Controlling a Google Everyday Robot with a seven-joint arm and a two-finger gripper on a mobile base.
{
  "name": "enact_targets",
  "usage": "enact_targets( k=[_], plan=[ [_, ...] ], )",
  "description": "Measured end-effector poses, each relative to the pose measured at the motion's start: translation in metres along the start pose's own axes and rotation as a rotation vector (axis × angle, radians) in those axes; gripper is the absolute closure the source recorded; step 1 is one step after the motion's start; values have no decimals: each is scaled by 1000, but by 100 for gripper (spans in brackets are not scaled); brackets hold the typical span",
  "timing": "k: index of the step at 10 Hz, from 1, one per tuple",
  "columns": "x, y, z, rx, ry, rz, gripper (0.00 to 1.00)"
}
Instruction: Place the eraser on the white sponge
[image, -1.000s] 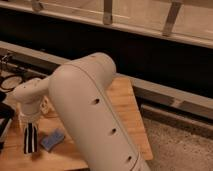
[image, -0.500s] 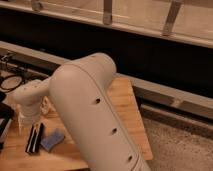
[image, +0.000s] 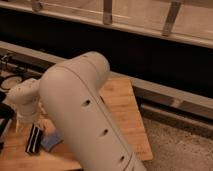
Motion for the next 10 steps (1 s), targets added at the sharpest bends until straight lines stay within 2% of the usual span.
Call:
enact_targets(
  k=[3,6,8,9,10],
  plan=[
    [-11,-15,12,25,35,55,32],
    [-23,-27,27,1,91,89,32],
    [-30,-30,42,-14,147,107,32],
    [-32,-29,45,-22,172,112,34],
    [-34,-29,48,-34,196,115,42]
  ],
)
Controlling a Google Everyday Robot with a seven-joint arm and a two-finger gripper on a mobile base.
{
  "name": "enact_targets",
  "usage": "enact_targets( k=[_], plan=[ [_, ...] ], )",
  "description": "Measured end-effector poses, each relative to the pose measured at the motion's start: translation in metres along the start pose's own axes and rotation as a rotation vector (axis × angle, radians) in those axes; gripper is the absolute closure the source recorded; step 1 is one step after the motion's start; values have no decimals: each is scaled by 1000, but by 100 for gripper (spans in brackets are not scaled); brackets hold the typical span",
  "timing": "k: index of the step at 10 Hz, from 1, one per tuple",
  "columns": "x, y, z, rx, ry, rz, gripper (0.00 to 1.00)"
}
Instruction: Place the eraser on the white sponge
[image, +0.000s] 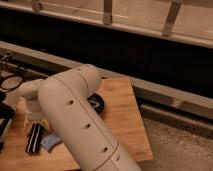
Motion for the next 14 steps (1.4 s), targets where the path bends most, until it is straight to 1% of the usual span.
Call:
enact_targets(
  k=[2,3,5,6,7,8,9,10,11,12,13,14],
  plan=[
    [0,-5,-3,7,-3,1,60],
    [-1,-6,-5,11,-5,0,72],
    [0,-6,-5,10,-4,-1,92],
    [1,-5,-6,9,-6,-3,99],
    [6,-2,-9,-7,-28,-23,100],
    [14,0,-21,-33,-71,-51,100],
    [18,1,-28,-47,-94,-63,100],
    [33,4,-50,-83,-149,-91,100],
    [46,5,-65,-108,-186,-104,100],
    [61,-2,-81,-133,-227,-109,100],
    [75,-13,-93,-152,-259,-103,100],
    [87,-28,-100,-162,-282,-86,100]
  ],
)
